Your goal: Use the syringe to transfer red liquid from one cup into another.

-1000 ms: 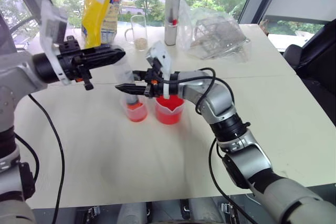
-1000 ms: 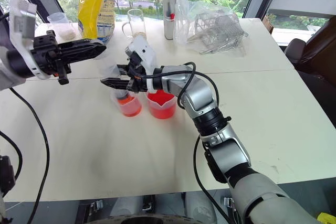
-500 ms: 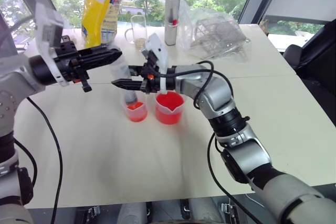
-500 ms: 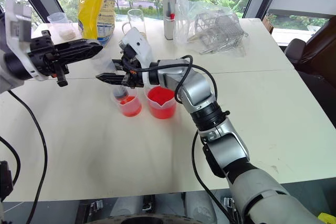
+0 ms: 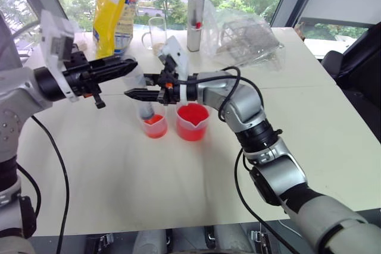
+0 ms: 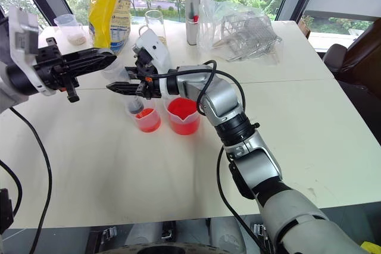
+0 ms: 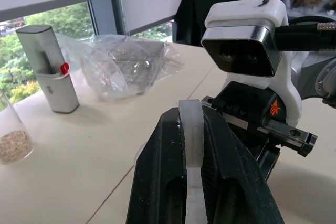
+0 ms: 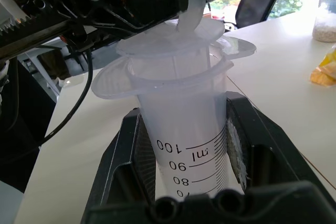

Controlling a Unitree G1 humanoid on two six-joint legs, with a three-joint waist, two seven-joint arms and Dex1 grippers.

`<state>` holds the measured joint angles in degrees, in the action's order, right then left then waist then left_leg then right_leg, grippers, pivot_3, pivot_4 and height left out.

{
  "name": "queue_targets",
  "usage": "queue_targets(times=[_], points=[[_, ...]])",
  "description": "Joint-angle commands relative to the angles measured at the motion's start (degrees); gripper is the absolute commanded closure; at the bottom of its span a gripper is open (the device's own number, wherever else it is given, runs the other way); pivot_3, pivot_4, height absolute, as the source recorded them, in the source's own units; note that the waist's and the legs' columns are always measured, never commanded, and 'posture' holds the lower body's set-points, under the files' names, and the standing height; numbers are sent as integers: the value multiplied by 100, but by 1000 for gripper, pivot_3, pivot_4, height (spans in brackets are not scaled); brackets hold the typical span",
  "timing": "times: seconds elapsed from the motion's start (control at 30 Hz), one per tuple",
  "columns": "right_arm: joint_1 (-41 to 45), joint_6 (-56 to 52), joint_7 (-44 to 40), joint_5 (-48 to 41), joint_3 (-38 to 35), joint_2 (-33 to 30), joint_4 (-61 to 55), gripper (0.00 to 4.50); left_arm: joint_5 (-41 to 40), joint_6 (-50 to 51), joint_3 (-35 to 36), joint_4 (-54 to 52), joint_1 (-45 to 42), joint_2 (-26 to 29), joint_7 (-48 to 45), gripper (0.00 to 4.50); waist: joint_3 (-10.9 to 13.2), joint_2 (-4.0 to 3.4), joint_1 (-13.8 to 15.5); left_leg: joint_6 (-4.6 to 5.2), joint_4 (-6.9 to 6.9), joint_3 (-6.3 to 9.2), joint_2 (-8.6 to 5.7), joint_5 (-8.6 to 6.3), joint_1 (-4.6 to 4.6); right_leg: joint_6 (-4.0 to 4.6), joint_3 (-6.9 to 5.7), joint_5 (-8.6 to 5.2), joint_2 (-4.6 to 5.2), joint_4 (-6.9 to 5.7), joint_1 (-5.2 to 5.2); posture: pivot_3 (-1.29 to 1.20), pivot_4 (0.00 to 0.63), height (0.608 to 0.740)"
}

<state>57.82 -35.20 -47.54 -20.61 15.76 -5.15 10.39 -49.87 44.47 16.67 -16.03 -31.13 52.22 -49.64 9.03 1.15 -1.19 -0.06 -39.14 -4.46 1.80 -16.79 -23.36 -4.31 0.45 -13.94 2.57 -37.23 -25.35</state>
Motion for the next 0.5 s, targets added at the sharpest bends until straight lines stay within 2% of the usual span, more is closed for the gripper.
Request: queue_targets(times=[0.03,0.2,0.33,0.5], points=[[469,289,294,-273,-794,22,-413,3040,130,231,-399,-102,297,39,-119,4432,0,0,0,0,0,0,0,0,0,0,0,0,0,0,0,0,150,740],[317,307,247,-217,-652,58,-380,3040,-34,310,-237,2,8,18,-13,4432,0,0,1,0,0,0,0,0,0,0,0,0,0,0,0,0,150,740],[86,263,242,-206,-516,129,-416,3040,-374,514,-34,43,-288,-101,178,2796,0,0,16,0,0,0,-1,0,0,0,0,0,1,0,1,0,150,740],[-63,200,279,-194,-440,219,-511,3040,-770,728,291,118,-530,-262,504,190,0,0,-20,0,0,0,0,0,0,-1,0,0,0,0,0,0,150,740]])
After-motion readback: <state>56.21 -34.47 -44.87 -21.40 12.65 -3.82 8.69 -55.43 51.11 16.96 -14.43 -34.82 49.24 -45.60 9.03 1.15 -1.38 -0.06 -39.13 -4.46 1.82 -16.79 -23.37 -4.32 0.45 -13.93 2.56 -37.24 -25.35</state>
